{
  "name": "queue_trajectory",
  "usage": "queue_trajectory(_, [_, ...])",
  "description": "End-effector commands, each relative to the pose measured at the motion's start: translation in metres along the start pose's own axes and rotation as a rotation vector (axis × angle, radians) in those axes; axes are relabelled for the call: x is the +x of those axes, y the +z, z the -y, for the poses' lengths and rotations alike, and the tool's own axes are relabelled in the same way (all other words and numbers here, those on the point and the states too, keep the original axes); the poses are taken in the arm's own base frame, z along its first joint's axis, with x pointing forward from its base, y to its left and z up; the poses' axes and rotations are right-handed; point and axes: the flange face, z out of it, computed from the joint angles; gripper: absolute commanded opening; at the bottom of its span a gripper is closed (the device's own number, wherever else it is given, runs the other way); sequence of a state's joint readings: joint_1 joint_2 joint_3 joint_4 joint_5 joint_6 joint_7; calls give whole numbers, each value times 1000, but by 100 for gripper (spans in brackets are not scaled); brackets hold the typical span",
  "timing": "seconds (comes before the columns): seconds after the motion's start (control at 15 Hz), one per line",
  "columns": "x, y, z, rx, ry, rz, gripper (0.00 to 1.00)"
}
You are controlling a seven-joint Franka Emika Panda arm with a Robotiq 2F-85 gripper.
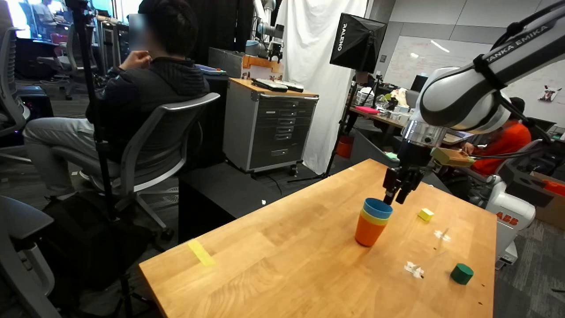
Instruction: Stack the orange, yellow and blue cups together
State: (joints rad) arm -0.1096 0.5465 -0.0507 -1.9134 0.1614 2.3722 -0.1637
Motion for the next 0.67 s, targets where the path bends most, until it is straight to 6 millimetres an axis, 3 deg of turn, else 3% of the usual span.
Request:
queue_trajectory(0.0, [-4,-21,6,-26,-12,-25,70])
queue_trajectory(0.33, [-26,-51,13,-71,-113,-58,77])
queue_trajectory(0.6, [-49,-57,20,-131,-184,-45,97])
